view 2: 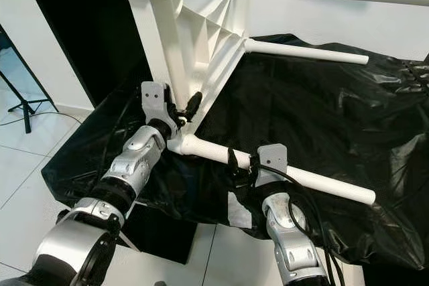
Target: Building children table
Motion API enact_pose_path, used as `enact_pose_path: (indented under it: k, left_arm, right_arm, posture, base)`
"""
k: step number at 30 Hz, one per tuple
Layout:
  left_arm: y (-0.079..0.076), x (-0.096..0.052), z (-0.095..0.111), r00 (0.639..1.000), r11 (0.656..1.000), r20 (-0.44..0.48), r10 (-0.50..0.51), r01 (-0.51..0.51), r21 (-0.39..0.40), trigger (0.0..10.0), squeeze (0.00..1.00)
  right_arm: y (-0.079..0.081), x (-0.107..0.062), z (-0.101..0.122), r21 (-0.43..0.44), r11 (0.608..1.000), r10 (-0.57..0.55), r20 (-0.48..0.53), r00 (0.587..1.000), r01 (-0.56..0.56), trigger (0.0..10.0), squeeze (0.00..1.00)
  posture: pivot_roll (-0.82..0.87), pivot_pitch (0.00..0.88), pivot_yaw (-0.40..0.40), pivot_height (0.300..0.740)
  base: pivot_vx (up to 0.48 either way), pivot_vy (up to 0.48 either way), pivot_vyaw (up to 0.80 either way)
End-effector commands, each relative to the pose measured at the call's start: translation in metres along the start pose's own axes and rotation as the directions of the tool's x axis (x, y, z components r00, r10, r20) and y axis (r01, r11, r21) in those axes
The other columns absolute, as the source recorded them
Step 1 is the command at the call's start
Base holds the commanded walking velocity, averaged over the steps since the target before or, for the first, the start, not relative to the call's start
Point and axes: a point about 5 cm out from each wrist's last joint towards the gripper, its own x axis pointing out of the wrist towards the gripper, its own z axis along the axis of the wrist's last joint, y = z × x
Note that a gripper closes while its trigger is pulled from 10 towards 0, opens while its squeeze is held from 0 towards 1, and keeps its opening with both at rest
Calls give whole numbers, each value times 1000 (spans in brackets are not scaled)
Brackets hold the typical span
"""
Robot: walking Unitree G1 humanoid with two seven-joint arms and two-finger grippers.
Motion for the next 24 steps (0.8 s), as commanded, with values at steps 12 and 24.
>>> enact_pose_path:
  k: [12,24]
  left_arm:
    - [7,-40,6,957,965,124,-261,255,60,0,0]
    - [29,-79,30,965,978,201,-165,135,159,0,0]
  right_arm:
    - [-3,-4,-8,2,1000,-28,-26,999,28,10000,0]
    - [-9,4,-9,-10,1000,-17,-29,999,17,10000,0]
  posture:
    - [-51,0,36,740]
    - [-13,0,7,740]
  base:
    - [0,0,0]
    - [0,0,0]
